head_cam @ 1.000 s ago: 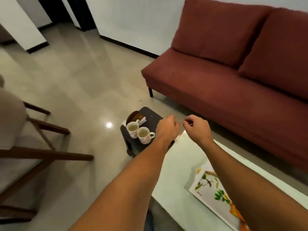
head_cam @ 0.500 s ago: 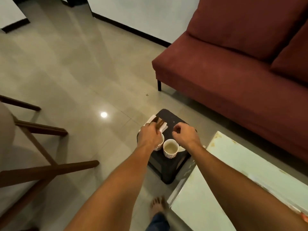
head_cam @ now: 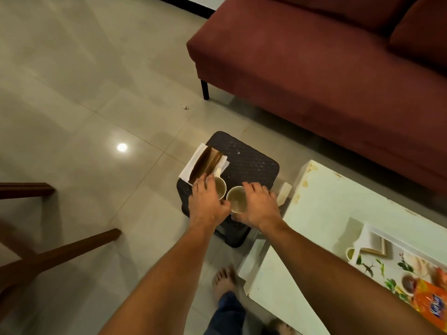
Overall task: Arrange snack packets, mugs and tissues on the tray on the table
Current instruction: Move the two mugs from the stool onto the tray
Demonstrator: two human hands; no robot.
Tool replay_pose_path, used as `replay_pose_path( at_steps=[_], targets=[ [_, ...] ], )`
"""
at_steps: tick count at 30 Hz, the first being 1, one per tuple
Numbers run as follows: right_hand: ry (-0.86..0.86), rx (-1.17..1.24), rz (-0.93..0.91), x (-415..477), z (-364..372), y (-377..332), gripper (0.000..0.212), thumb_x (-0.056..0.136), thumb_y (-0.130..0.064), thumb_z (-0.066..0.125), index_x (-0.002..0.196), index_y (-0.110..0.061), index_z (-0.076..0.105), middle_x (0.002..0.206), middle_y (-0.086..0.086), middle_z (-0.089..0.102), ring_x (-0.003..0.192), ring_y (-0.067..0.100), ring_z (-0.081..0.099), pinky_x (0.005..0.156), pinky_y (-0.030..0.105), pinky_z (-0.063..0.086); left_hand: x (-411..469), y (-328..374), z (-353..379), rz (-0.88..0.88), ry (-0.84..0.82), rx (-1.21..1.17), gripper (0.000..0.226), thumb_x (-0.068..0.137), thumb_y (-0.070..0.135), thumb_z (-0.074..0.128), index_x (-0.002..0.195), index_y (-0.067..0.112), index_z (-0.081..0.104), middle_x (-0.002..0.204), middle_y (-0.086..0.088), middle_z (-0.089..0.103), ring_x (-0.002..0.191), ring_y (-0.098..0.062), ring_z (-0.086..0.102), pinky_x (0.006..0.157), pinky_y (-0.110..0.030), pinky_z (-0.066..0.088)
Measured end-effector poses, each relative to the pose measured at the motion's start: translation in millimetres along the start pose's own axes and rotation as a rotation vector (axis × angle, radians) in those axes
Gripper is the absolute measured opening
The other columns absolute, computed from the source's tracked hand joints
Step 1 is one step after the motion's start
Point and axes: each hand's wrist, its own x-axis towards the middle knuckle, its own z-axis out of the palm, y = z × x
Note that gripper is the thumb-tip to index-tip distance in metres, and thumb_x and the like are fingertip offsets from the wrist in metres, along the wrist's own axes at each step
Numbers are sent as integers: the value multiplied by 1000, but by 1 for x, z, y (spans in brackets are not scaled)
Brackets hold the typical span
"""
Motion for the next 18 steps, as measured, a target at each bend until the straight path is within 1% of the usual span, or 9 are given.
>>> replay_pose_path(
  at_steps=[4,11,15,18],
  targets=[
    [11,-19,-10,3,6,-1,100,65,-62,80,148,-26,37,145,2,50,133,25,46,114,46,30,5,-5,5,1,-22,-32,92,78,43,75,152,22,25,161,-6,28,147,-29,29,107,-52,46],
    [41,-22,-39,7,7,1,95,63,-62,78,144,-25,43,138,1,54,128,23,51,118,46,25,8,-14,5,47,-19,-2,94,76,36,77,152,23,24,159,-3,29,144,-29,34,105,-49,49],
    [44,10,-33,7,3,2,92,61,-63,77,139,-25,47,134,0,57,126,22,54,121,48,22,7,-18,4,76,-23,26,101,74,41,81,153,24,21,159,-5,29,143,-29,35,105,-48,49],
    [60,52,8,0,-7,13,93,60,-65,77,139,-27,48,134,-1,57,126,21,54,121,51,20,9,-14,4,41,1,24,104,72,46,84,153,22,23,152,-8,36,138,-31,40,101,-48,51]
  ],
)
